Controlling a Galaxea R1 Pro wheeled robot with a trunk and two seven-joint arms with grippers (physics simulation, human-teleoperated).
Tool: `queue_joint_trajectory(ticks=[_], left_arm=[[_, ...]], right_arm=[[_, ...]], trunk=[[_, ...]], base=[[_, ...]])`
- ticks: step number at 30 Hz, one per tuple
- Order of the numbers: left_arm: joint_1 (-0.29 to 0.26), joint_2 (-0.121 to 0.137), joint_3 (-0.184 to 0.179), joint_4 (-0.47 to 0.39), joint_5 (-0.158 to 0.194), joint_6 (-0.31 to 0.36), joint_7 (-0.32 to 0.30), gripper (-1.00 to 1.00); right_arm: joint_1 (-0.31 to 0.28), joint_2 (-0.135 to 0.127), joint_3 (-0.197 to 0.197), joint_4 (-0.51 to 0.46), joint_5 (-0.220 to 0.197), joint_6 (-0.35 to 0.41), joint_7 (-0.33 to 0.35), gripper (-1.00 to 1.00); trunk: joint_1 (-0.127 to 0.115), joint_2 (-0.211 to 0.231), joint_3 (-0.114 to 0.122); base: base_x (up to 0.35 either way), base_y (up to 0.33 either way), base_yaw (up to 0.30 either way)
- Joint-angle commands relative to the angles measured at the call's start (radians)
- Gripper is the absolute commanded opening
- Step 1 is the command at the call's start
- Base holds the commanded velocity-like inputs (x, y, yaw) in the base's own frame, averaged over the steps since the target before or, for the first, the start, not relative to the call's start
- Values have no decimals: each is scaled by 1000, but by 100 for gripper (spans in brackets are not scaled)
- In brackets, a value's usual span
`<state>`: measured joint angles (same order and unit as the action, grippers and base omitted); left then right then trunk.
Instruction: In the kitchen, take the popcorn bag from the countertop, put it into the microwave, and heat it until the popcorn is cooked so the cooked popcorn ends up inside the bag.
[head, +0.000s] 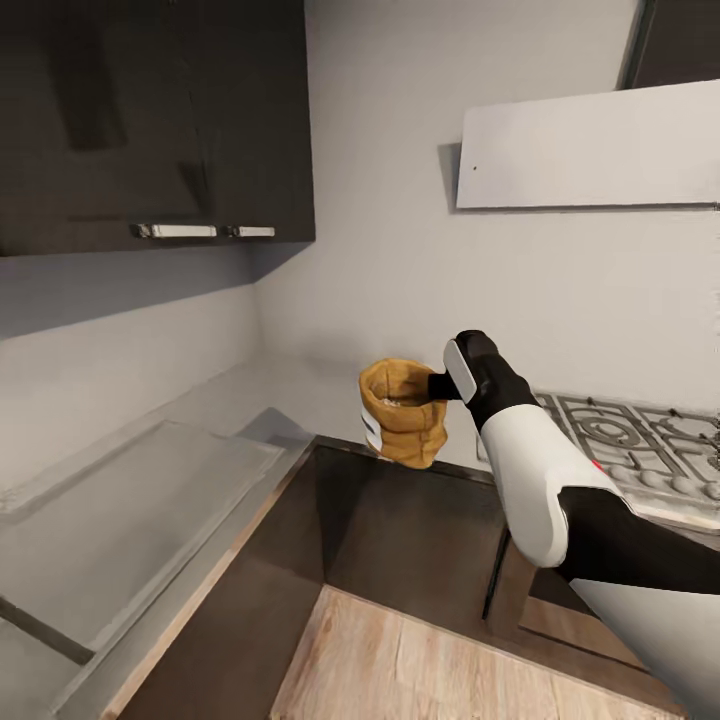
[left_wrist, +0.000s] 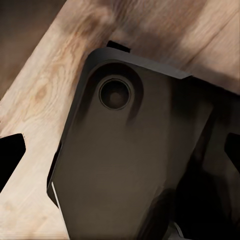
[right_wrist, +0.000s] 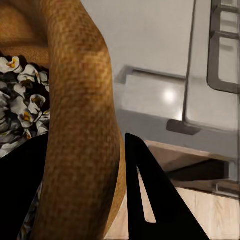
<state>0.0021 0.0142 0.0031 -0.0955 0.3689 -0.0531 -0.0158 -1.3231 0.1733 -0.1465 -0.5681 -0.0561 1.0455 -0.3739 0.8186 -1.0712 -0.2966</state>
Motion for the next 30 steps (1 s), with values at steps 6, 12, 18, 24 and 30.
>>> queue_joint_trajectory(ticks=[6, 12, 18, 24, 30], left_arm=[[1, -2, -1, 15, 3, -2, -1, 100], [0, -2, -2, 19, -2, -1, -1, 100], [0, -2, -3, 19, -2, -1, -1, 100], [0, -2, -2, 19, -1, -2, -1, 100], [0, -2, 0, 19, 2, -2, -1, 100]], right_arm=[[-1, 1, -7, -1, -8, 2, -7, -100], [-1, 1, -6, 0, -9, 2, -7, -100], [-1, 1, -7, 1, -36, 2, -7, -100], [-1, 1, -4, 1, -56, 2, -8, -100], [-1, 1, -4, 0, -56, 2, -8, -100]], trunk=[[-1, -1, -1], [-1, -1, -1], [-1, -1, -1], [-1, -1, -1], [-1, -1, -1]], base=[[-347, 0, 0], [-348, 0, 0], [-348, 0, 0], [-348, 0, 0], [-348, 0, 0]])
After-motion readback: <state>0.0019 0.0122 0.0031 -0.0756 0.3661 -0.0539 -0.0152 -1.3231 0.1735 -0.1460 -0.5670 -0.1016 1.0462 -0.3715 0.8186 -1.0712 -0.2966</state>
